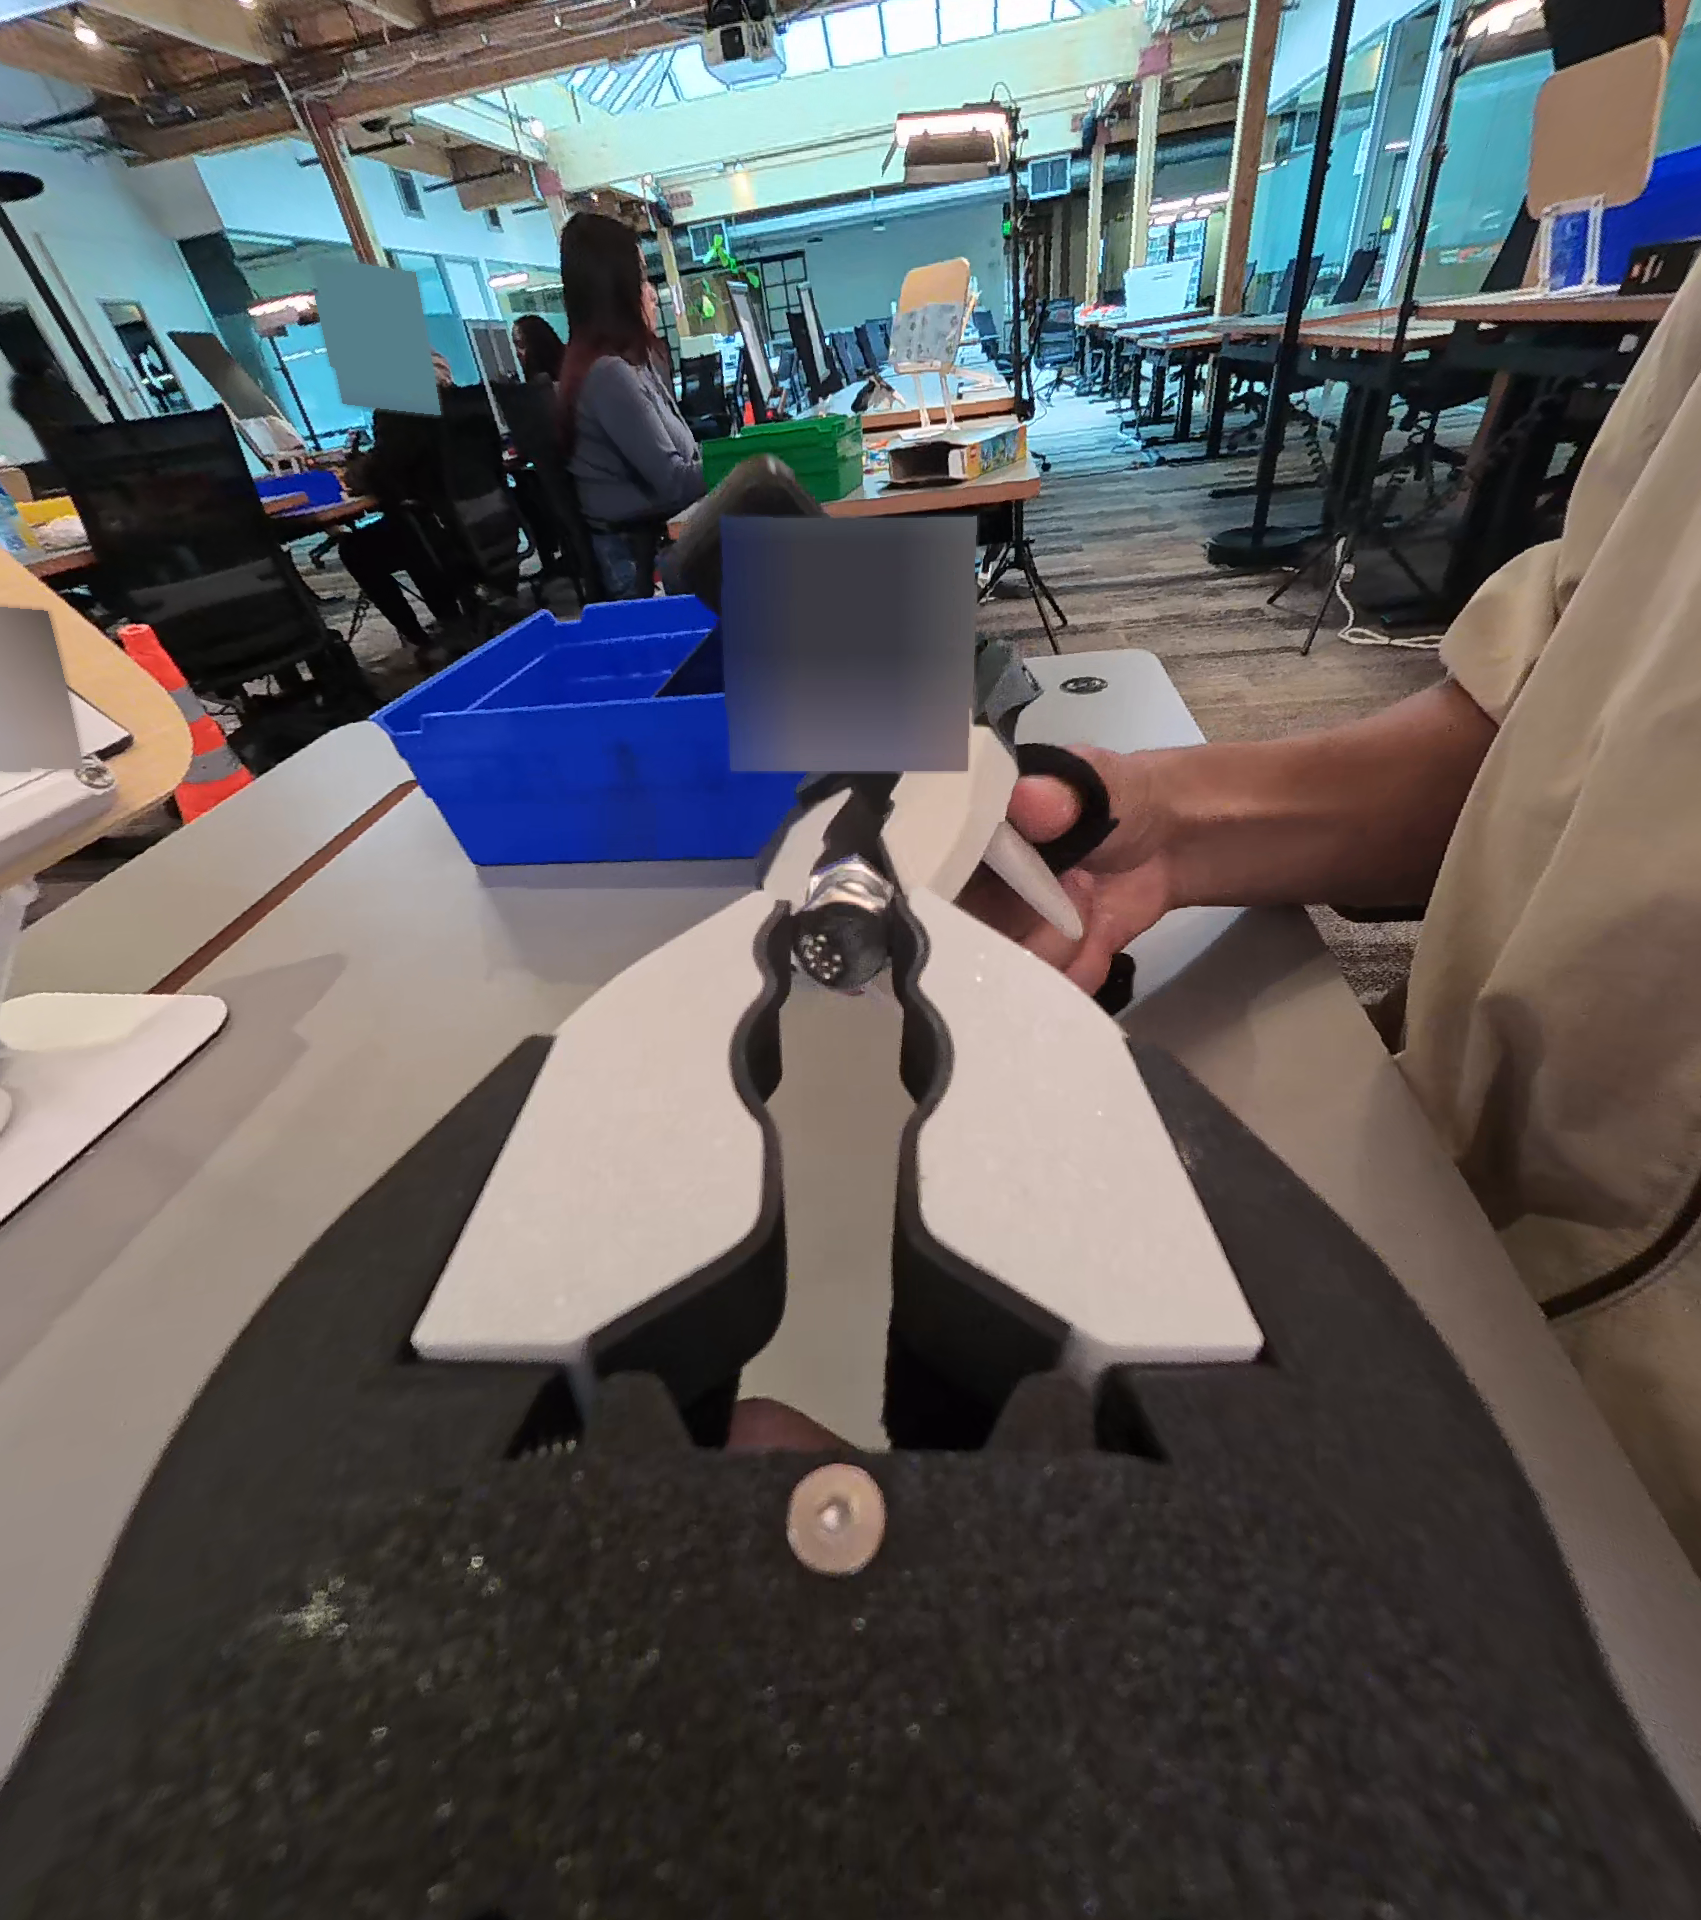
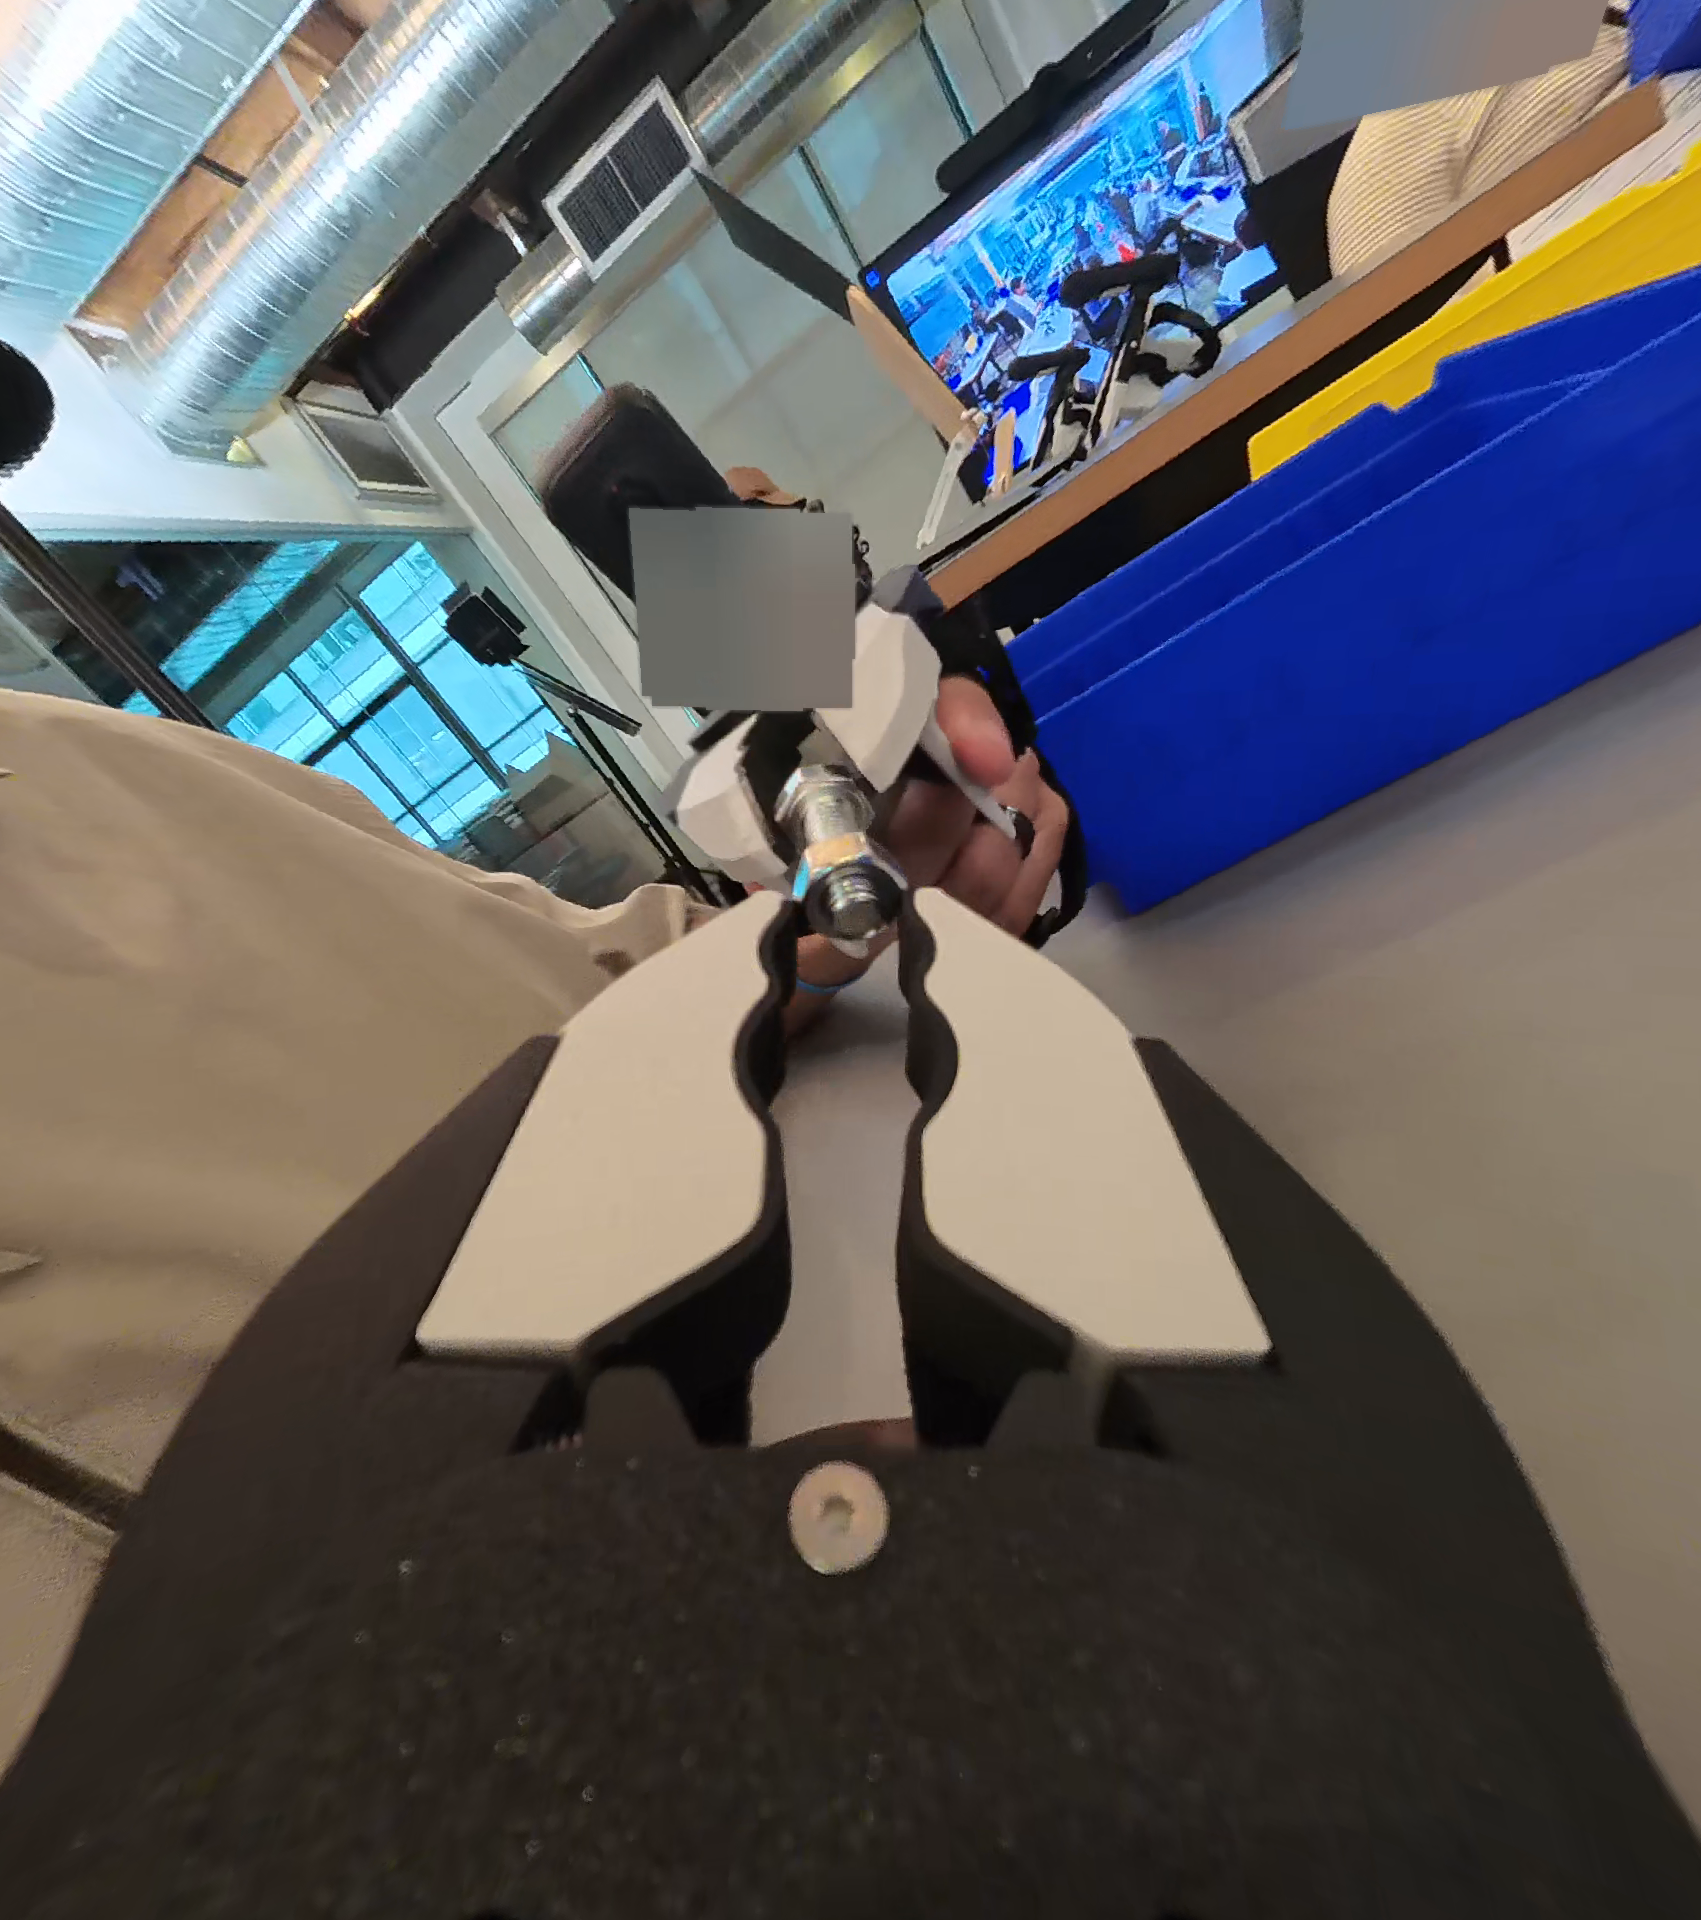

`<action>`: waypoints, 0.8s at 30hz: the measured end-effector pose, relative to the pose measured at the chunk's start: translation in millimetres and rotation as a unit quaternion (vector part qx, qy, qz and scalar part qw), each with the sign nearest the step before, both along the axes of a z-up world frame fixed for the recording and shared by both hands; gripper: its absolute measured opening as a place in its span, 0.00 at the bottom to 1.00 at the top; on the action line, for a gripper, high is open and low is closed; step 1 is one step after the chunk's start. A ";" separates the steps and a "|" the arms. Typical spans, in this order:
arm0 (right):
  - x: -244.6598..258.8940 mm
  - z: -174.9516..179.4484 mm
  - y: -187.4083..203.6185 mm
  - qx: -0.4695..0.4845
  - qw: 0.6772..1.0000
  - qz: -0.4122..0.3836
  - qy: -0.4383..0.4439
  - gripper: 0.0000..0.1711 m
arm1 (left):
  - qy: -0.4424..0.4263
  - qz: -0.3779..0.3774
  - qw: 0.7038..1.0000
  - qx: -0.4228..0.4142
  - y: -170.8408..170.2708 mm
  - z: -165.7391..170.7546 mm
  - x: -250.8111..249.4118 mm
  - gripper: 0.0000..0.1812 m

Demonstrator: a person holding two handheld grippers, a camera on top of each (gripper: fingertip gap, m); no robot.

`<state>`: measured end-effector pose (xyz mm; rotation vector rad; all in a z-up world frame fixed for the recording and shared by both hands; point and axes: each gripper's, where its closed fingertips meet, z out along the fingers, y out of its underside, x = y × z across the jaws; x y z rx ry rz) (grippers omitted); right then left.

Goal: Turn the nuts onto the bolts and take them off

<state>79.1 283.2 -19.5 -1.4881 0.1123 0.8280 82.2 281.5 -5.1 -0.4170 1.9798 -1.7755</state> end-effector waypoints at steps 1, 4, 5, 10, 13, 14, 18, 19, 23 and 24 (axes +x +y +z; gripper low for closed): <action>0.4 -0.8 0.0 -0.002 1.000 -0.005 -0.012 0.10 | 0.002 -0.001 1.000 0.000 0.1 -0.6 0.0 0.10; 2.5 -2.4 -1.1 -0.009 0.998 -0.023 -0.063 0.10 | 0.000 0.000 1.000 0.002 0.0 -4.2 0.7 0.10; 2.8 -3.4 -1.8 -0.012 0.996 -0.028 -0.085 0.10 | -0.004 0.002 1.000 0.008 -0.4 -6.4 0.6 0.10; -2.0 -5.8 -6.2 -0.021 0.985 -0.028 -0.167 0.10 | 0.002 -0.005 0.999 0.034 -4.2 -17.4 -2.1 0.16; -4.8 -5.6 -6.0 -0.023 0.987 -0.014 -0.156 0.10 | -0.002 -0.008 1.000 0.024 -4.7 -14.6 -3.1 0.18; -4.0 -5.2 -5.7 -0.022 0.989 -0.014 -0.144 0.10 | -0.005 -0.010 1.000 0.022 -4.4 -13.0 -4.0 0.18; -3.2 -1.7 -6.9 -0.004 0.995 -0.007 -0.099 0.10 | -0.017 -0.006 1.000 0.018 -1.0 -8.8 -4.9 0.15; -4.2 -2.5 -6.4 -0.006 0.995 -0.005 -0.096 0.10 | -0.018 -0.007 1.000 0.016 -0.8 -8.2 -5.4 0.15; -5.9 -0.3 -5.5 0.002 0.997 0.000 -0.073 0.10 | -0.017 -0.013 1.000 0.013 -2.1 -7.4 -7.1 0.15; -5.9 0.4 -5.3 0.005 0.998 -0.002 -0.070 0.10 | -0.017 -0.014 1.000 0.016 -2.3 -8.3 -7.2 0.15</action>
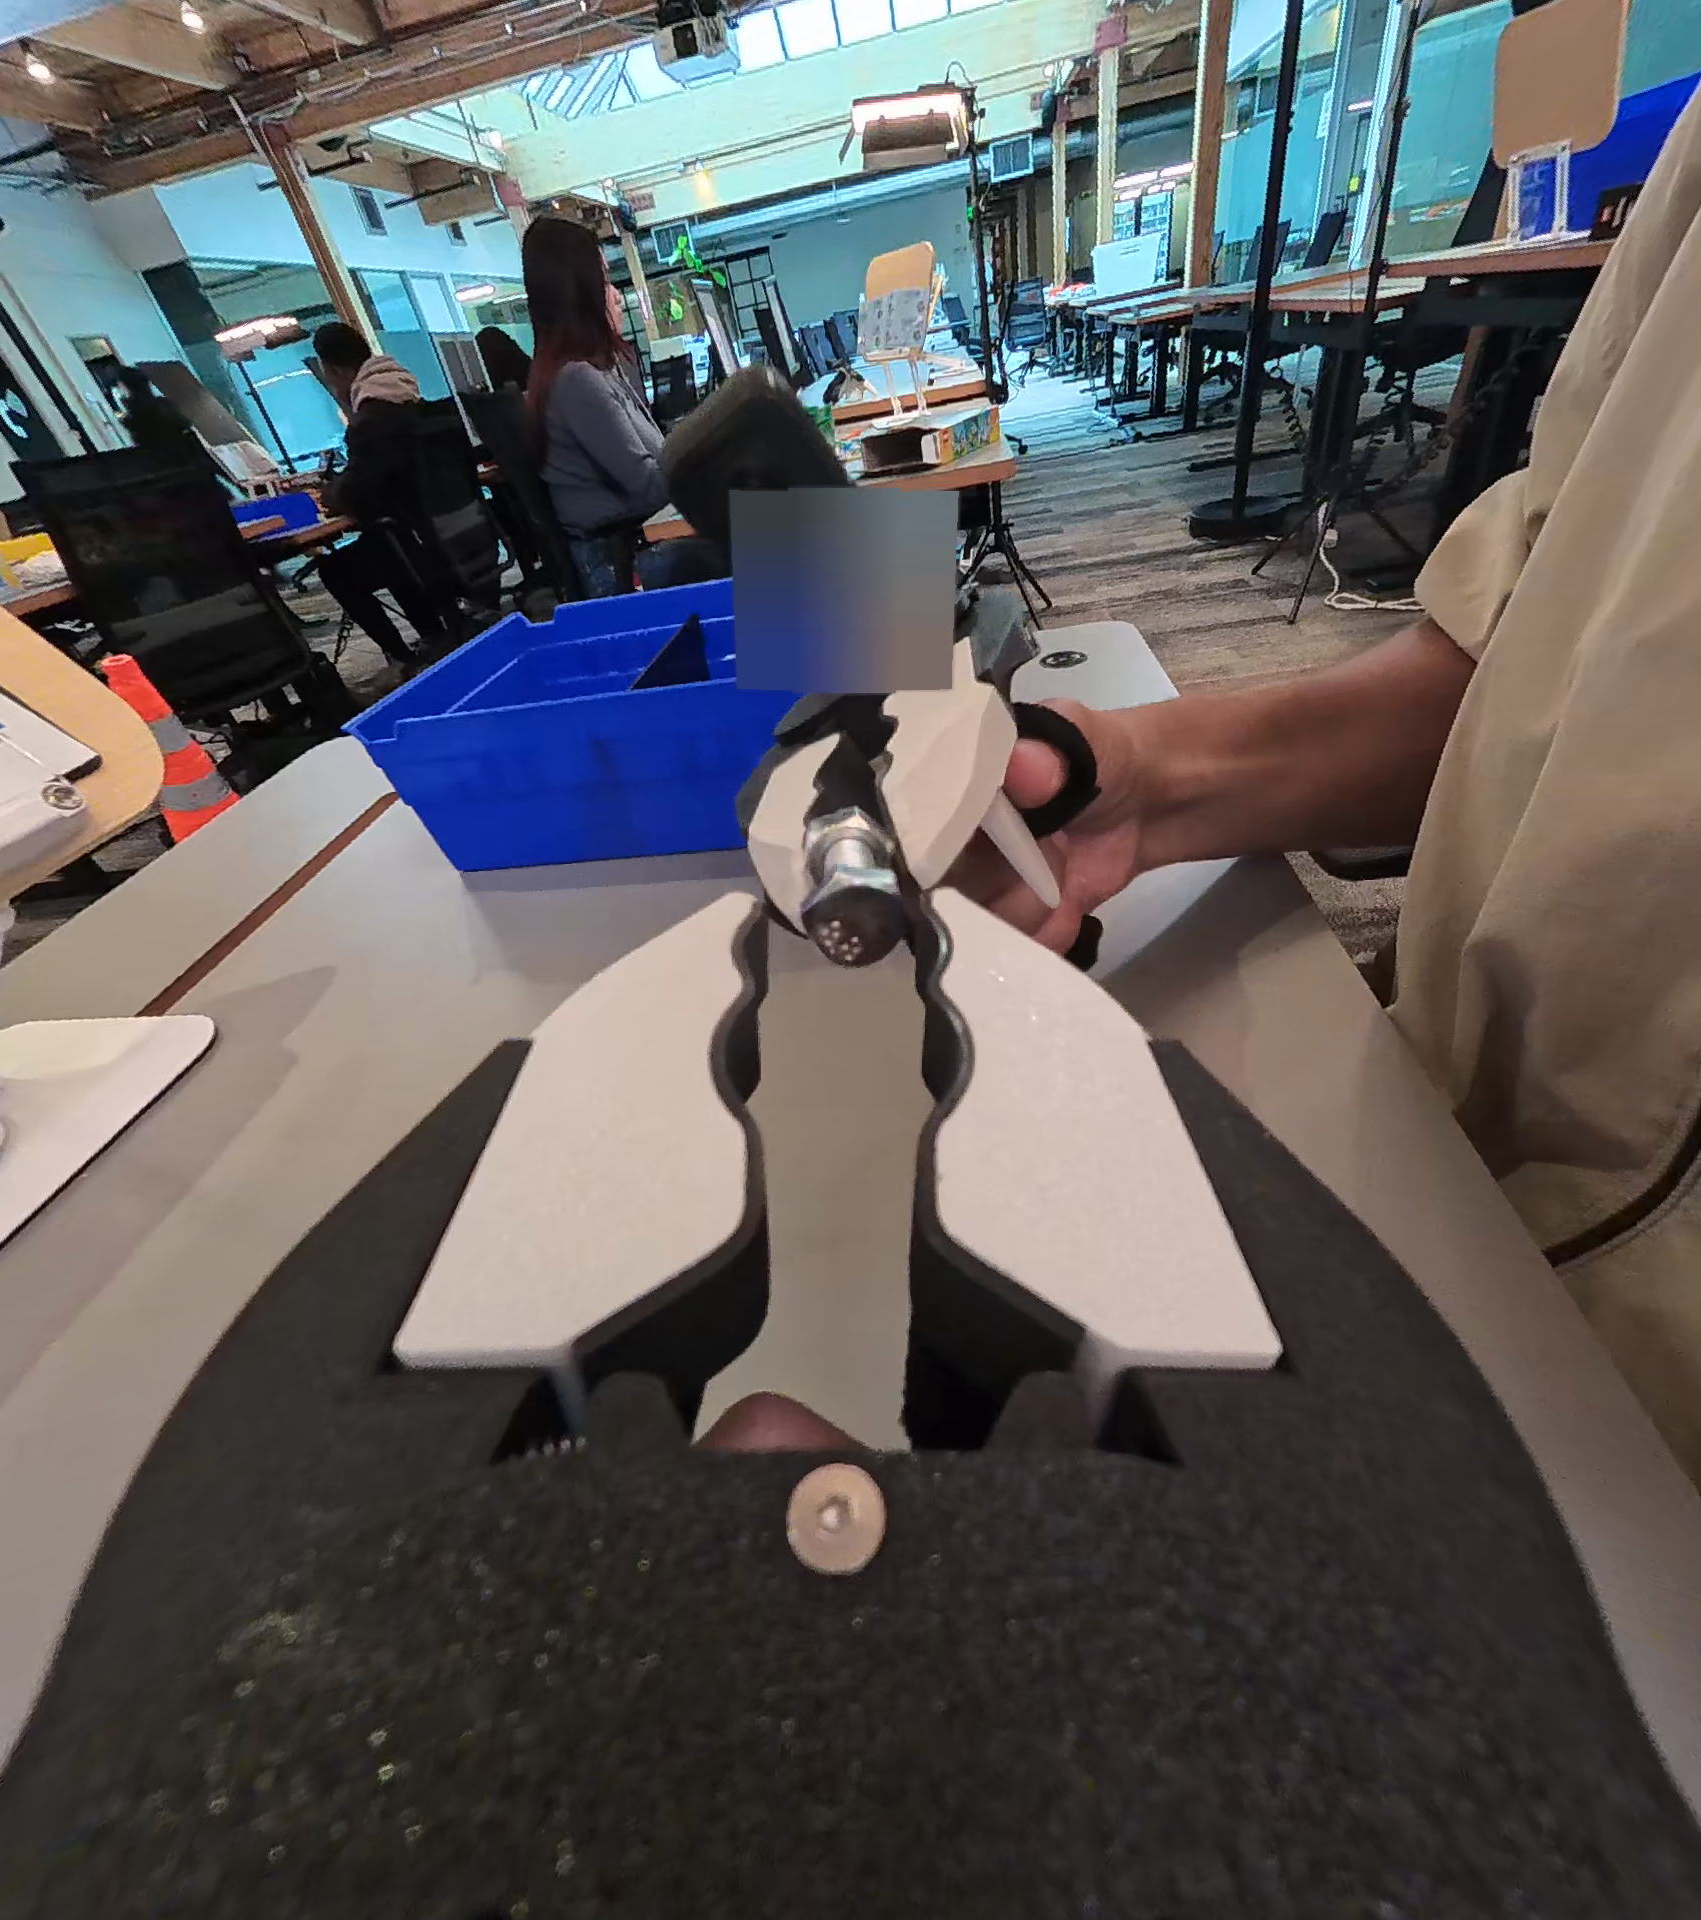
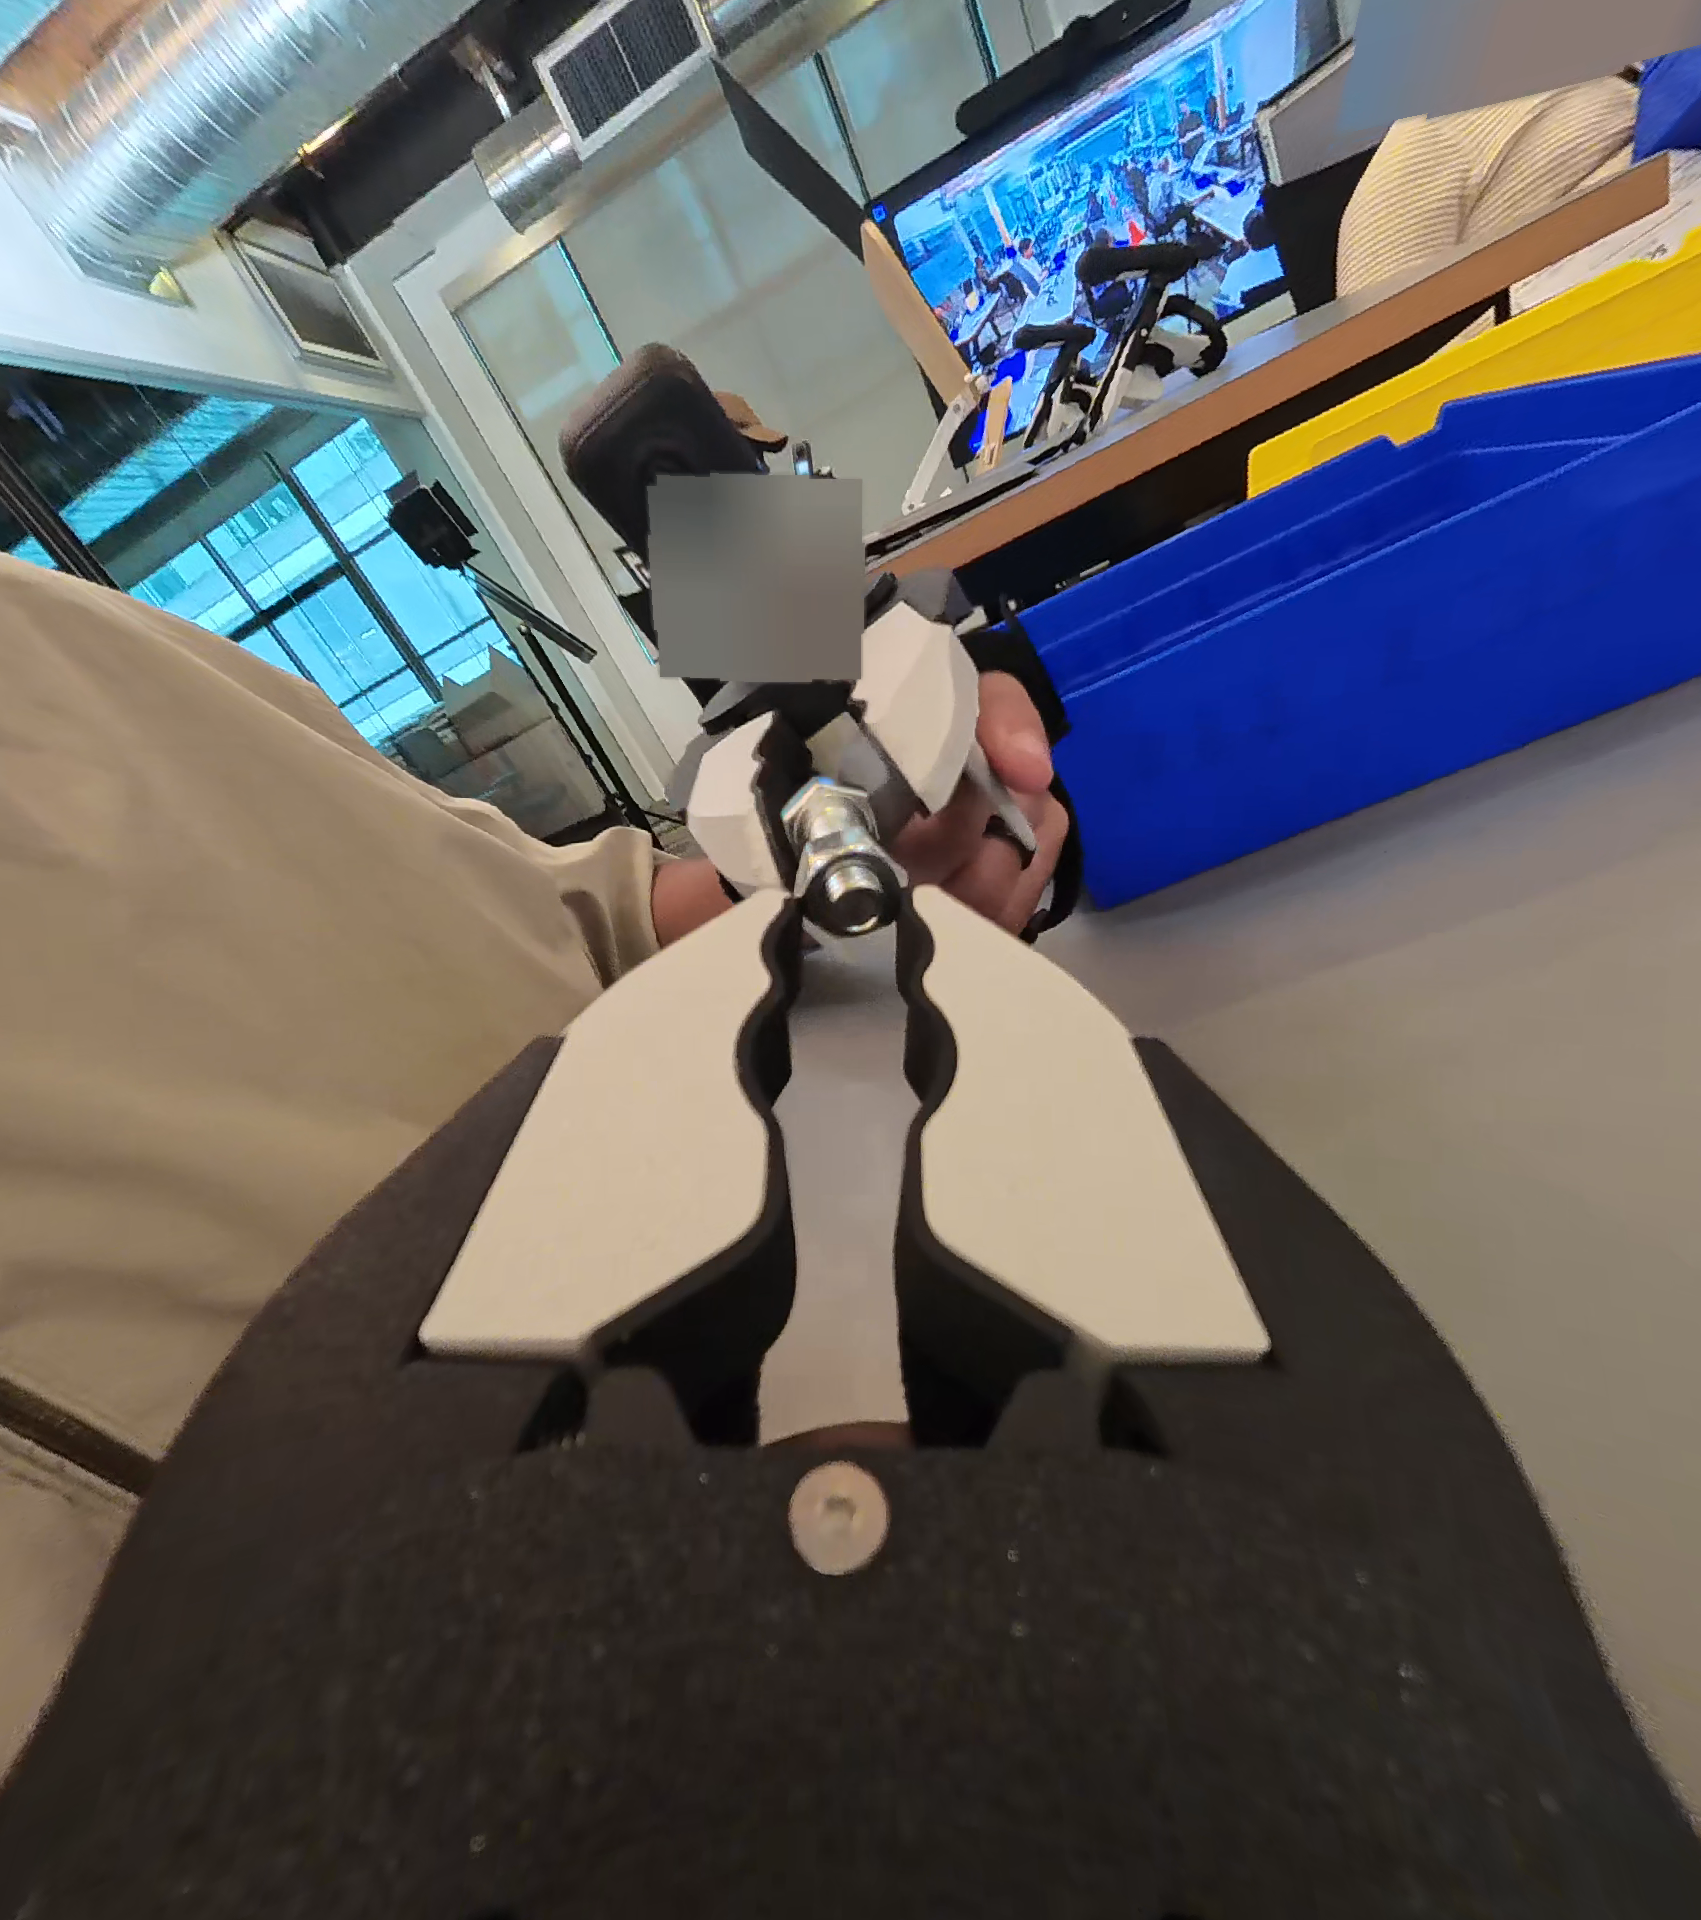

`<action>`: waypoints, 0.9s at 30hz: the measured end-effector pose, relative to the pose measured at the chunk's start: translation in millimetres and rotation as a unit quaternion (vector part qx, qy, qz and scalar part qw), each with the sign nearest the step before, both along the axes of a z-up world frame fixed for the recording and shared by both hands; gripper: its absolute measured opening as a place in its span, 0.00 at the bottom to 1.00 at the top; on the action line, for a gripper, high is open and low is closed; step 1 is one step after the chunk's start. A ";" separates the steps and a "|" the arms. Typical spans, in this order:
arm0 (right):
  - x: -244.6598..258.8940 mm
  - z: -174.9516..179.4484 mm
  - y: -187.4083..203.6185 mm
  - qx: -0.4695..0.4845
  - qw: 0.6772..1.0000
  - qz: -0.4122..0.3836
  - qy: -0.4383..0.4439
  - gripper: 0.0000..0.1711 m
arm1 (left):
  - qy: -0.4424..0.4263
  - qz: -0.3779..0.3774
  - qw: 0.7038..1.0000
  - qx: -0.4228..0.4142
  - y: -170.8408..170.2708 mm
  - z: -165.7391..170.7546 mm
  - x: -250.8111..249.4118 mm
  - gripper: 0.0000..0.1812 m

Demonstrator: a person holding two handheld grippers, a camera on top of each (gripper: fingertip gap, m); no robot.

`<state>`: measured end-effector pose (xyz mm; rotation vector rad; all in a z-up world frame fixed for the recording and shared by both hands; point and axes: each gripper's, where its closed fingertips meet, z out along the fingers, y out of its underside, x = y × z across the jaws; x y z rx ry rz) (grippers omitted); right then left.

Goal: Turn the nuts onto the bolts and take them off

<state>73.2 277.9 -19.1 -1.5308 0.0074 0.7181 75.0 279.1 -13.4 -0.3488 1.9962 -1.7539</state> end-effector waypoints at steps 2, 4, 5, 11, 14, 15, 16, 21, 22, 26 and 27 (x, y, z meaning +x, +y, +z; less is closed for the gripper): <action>-0.2 1.5 0.4 0.005 1.000 0.000 0.011 0.10 | -0.002 0.002 1.000 0.001 0.0 -0.1 -0.1 0.15; -0.8 0.8 1.4 0.004 1.000 0.002 0.020 0.10 | -0.006 0.006 1.000 -0.005 1.0 2.4 0.4 0.14; -0.8 0.4 2.1 0.005 1.000 0.000 0.023 0.10 | -0.007 0.004 1.000 -0.007 1.1 3.7 -0.3 0.14; -2.0 -0.1 2.3 0.007 0.998 0.006 0.055 0.10 | -0.003 -0.007 1.000 0.002 0.4 2.4 -2.7 0.11; -1.4 1.5 1.6 0.009 0.998 0.003 0.063 0.10 | 0.001 -0.008 1.000 -0.002 -0.3 3.6 -2.2 0.11; -1.6 1.8 1.0 0.008 0.998 0.003 0.064 0.10 | 0.002 -0.011 1.000 -0.005 -0.7 4.0 -2.4 0.11; -1.3 2.5 0.6 0.009 0.998 0.002 0.063 0.10 | 0.004 -0.010 1.000 -0.007 -1.0 4.2 -2.1 0.11; -0.5 5.2 -2.0 0.015 0.998 -0.001 0.057 0.10 | 0.012 -0.016 1.000 -0.013 -2.5 3.3 -2.2 0.11; 0.3 5.1 -1.5 0.016 0.999 -0.006 0.051 0.10 | 0.012 -0.013 1.000 -0.016 -2.2 3.6 -1.3 0.11; -0.9 7.0 -1.6 0.028 0.999 -0.023 0.002 0.10 | 0.025 -0.022 0.999 -0.042 -2.4 6.3 -3.1 0.11; -1.0 8.1 -2.0 0.030 0.999 -0.025 -0.007 0.10 | 0.032 -0.025 0.998 -0.049 -2.7 6.6 -3.4 0.11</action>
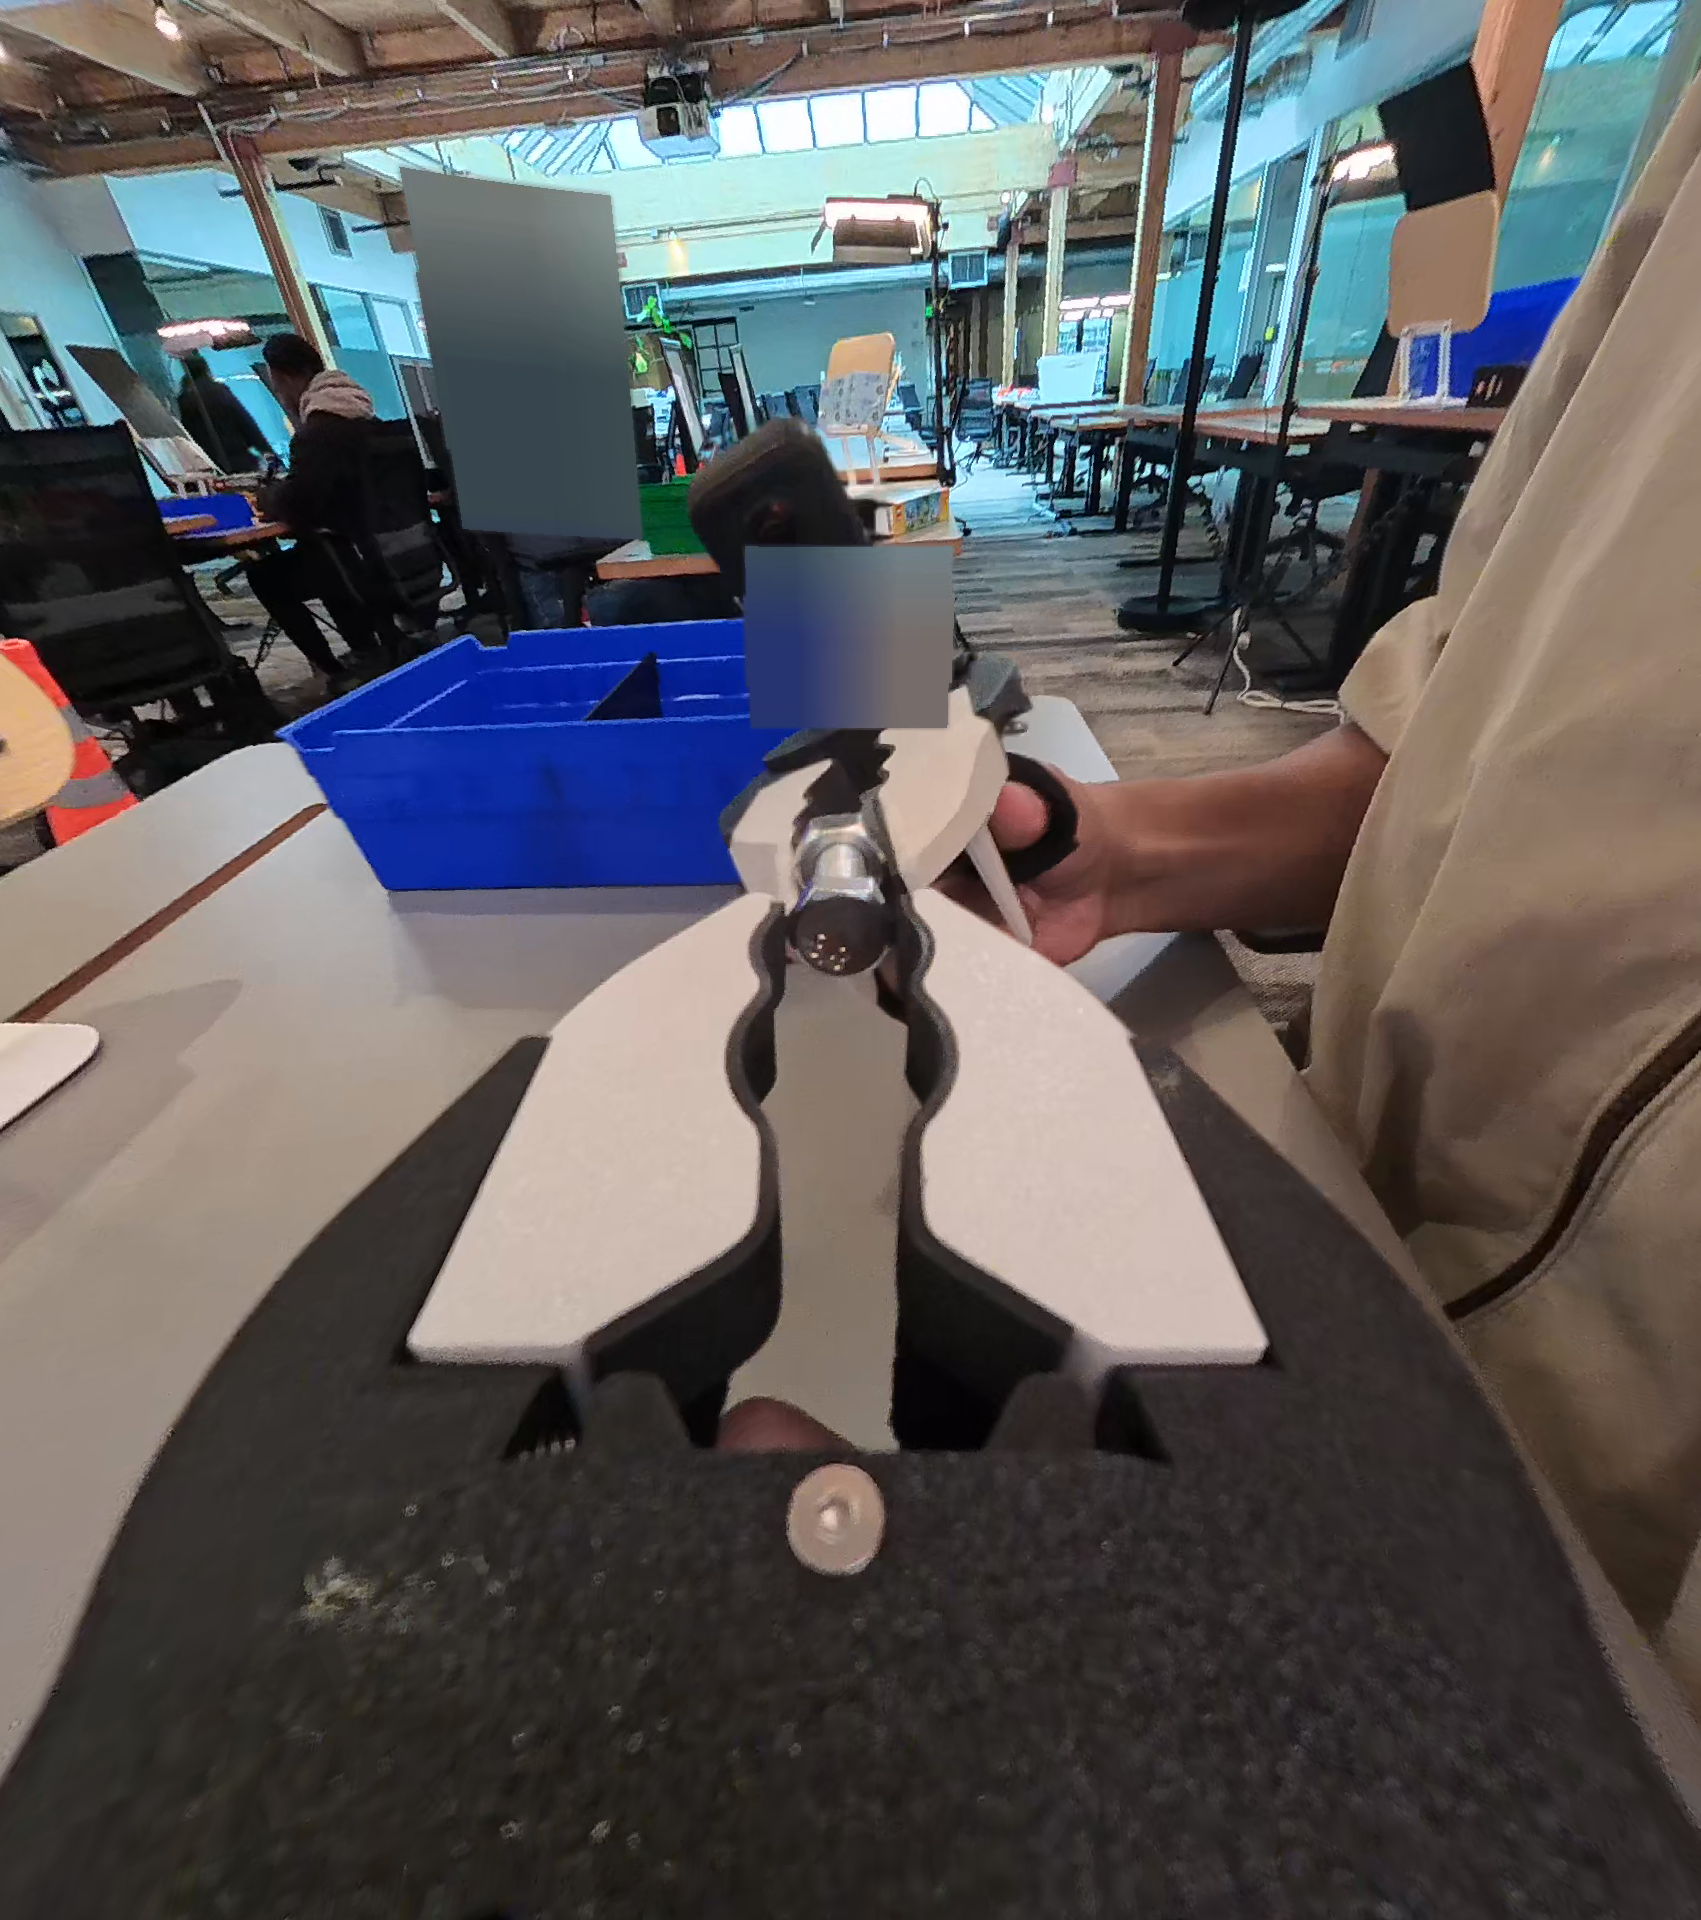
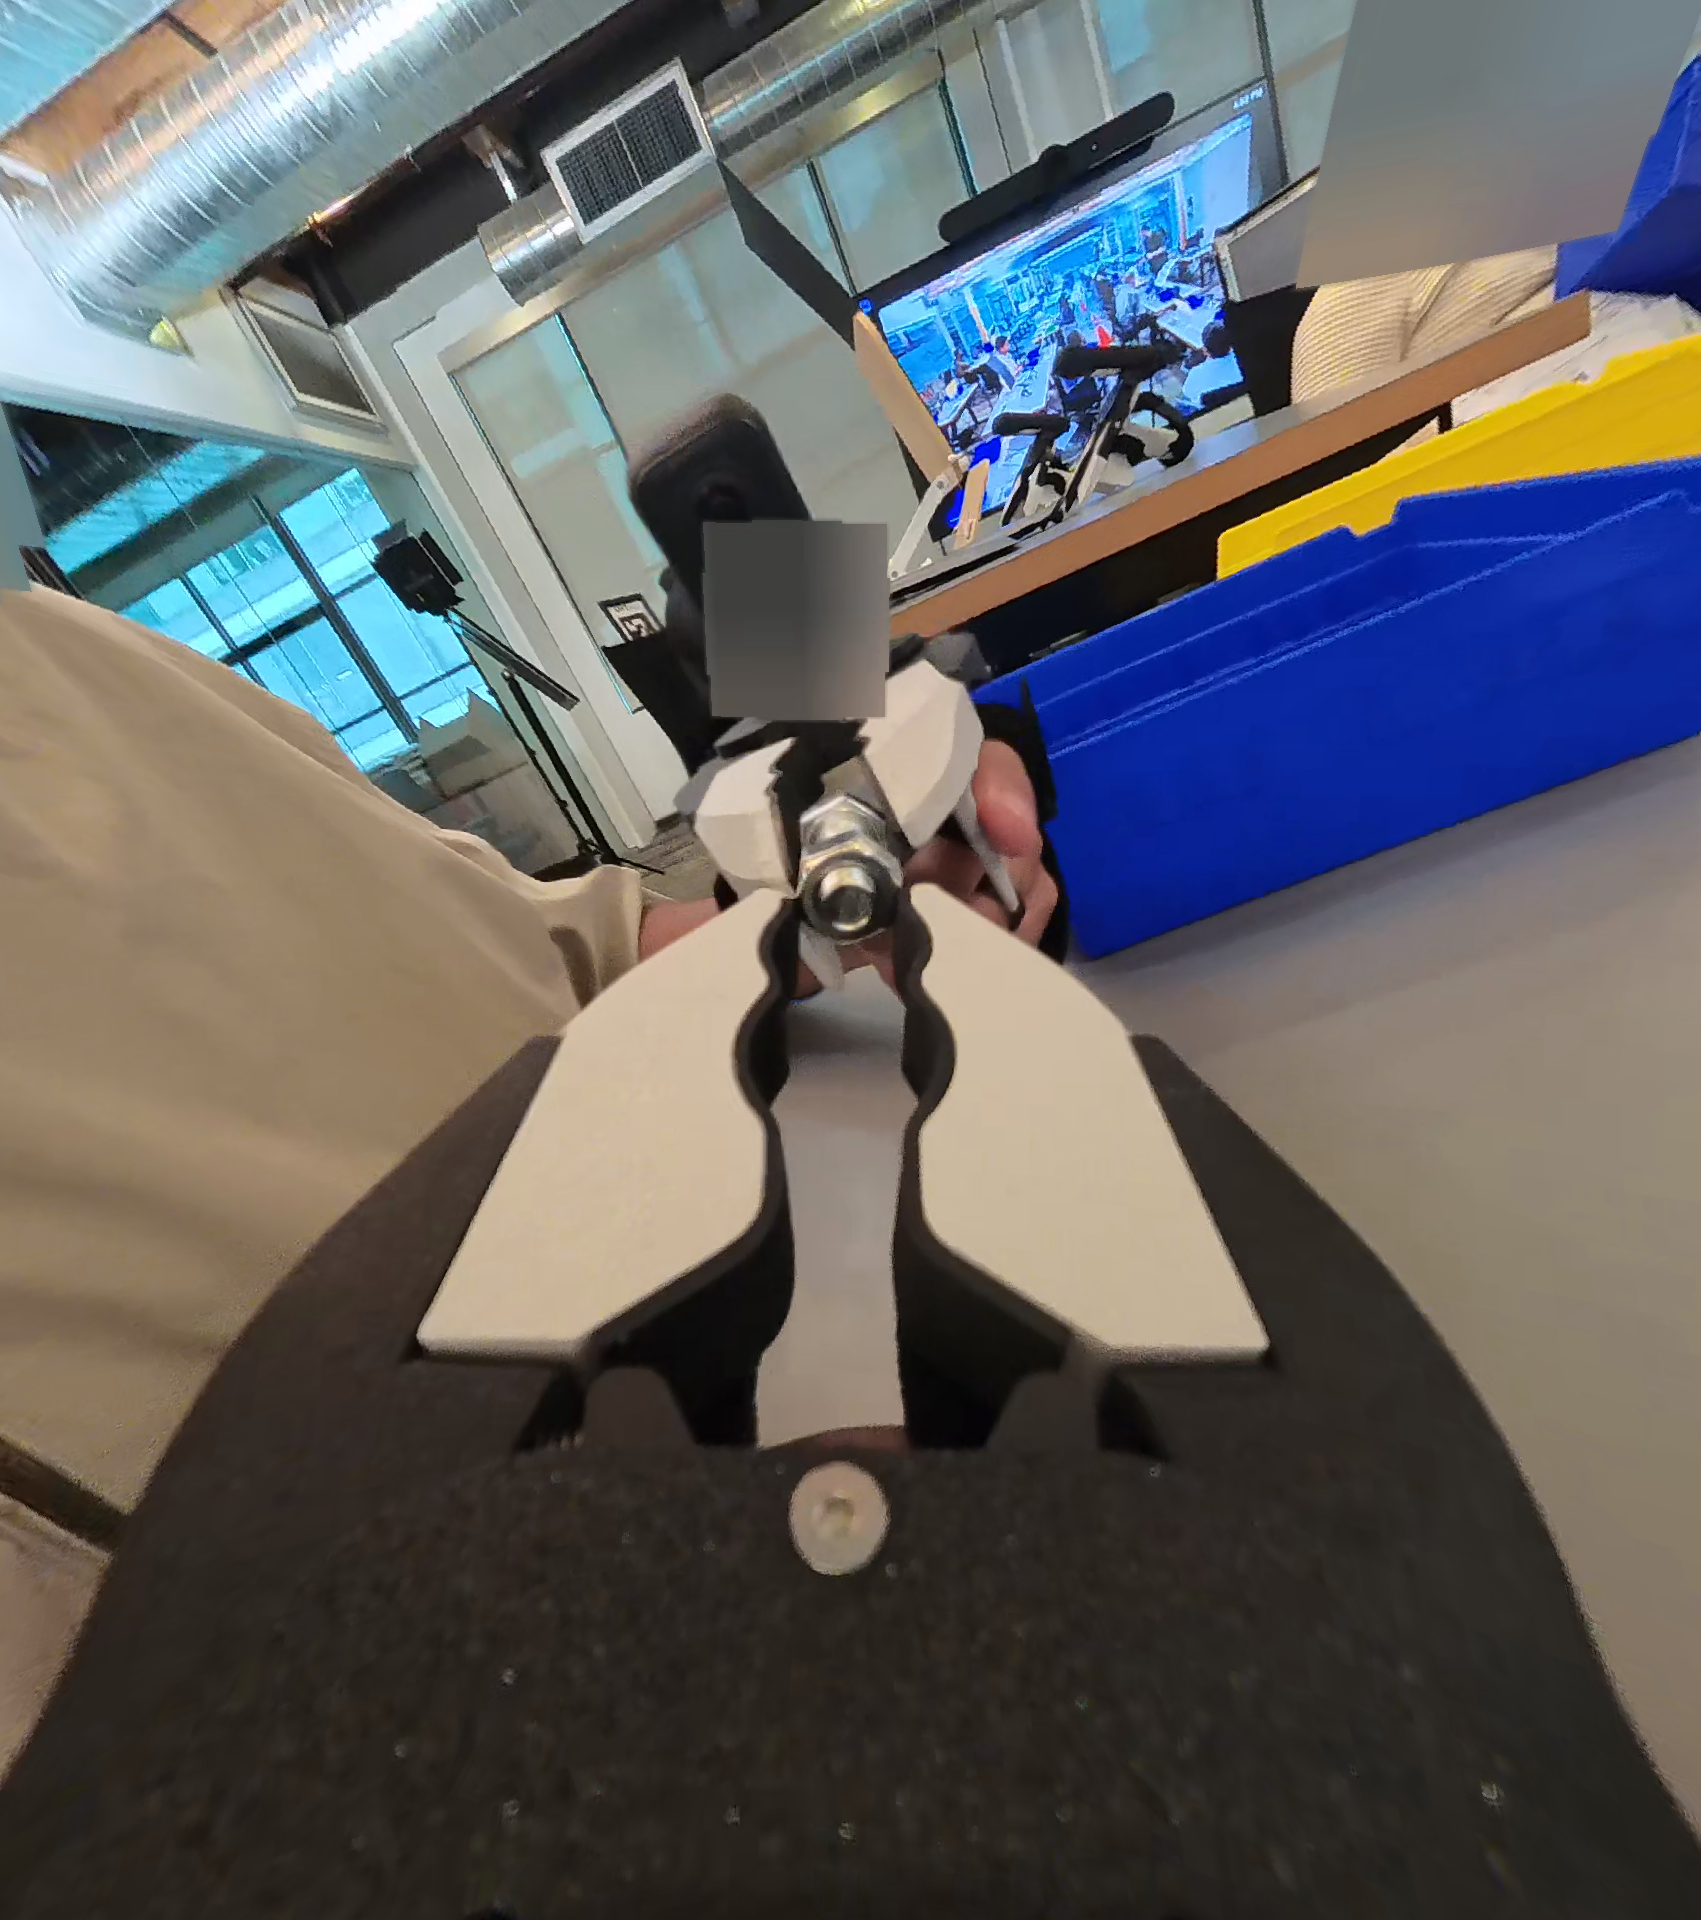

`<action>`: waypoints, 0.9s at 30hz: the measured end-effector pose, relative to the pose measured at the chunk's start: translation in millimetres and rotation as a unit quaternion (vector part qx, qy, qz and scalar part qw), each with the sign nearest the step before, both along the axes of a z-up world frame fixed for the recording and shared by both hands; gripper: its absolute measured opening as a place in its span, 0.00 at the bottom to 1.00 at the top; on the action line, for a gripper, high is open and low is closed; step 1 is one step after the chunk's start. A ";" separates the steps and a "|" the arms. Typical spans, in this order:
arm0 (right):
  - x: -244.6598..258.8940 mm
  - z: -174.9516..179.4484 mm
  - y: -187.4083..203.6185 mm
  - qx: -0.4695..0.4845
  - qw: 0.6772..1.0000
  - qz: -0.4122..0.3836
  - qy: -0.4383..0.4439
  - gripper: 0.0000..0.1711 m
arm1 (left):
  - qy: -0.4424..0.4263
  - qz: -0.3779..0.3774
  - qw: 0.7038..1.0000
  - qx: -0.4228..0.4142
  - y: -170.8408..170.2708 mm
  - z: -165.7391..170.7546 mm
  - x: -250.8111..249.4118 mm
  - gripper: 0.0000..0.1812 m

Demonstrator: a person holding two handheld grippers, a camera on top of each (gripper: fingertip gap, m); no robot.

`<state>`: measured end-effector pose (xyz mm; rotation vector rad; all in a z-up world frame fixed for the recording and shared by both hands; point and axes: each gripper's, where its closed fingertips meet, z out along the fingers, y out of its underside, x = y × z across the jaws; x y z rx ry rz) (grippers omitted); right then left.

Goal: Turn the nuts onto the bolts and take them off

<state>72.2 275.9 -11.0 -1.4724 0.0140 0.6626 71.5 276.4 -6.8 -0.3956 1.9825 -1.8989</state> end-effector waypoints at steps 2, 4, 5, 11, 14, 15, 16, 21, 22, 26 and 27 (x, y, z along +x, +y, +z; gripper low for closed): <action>0.5 1.3 -0.5 0.001 1.000 -0.006 -0.016 0.10 | 0.002 0.003 1.000 -0.010 -0.1 1.6 0.8 0.11; -0.4 2.4 -1.6 0.003 1.000 -0.002 -0.024 0.10 | 0.006 -0.002 1.000 -0.013 -1.4 2.2 -0.2 0.12; -0.2 2.2 -1.9 0.001 1.000 -0.003 -0.028 0.10 | 0.007 0.001 1.000 -0.014 -1.1 2.5 0.6 0.13; -0.5 3.2 -1.6 0.006 1.000 0.001 -0.021 0.10 | 0.007 -0.001 1.000 -0.017 -0.2 3.5 0.0 0.17; 0.3 3.5 -0.5 0.011 1.000 -0.002 -0.015 0.10 | 0.008 -0.002 1.000 -0.012 -1.4 2.1 -0.6 0.17; -0.2 2.9 0.1 0.008 1.000 0.000 -0.014 0.10 | 0.007 -0.001 1.000 -0.011 -1.6 1.6 -0.3 0.16; -1.1 2.4 0.5 0.006 1.000 0.003 -0.013 0.10 | 0.002 0.001 1.000 -0.011 -1.4 1.9 -0.3 0.11; -1.6 2.1 1.3 0.002 1.000 0.009 0.006 0.10 | -0.019 0.006 1.000 0.001 -0.6 2.8 -0.3 0.11; -1.3 2.0 1.4 0.002 1.000 0.009 0.011 0.10 | -0.026 0.010 1.000 0.006 -0.4 2.5 0.3 0.11; -1.2 2.4 0.5 0.009 0.999 0.015 0.038 0.10 | -0.049 0.020 0.998 0.021 -1.1 1.9 0.8 0.11; -1.3 2.5 0.3 0.011 0.999 0.018 0.045 0.10 | -0.051 0.021 0.998 0.023 -1.5 1.8 0.7 0.11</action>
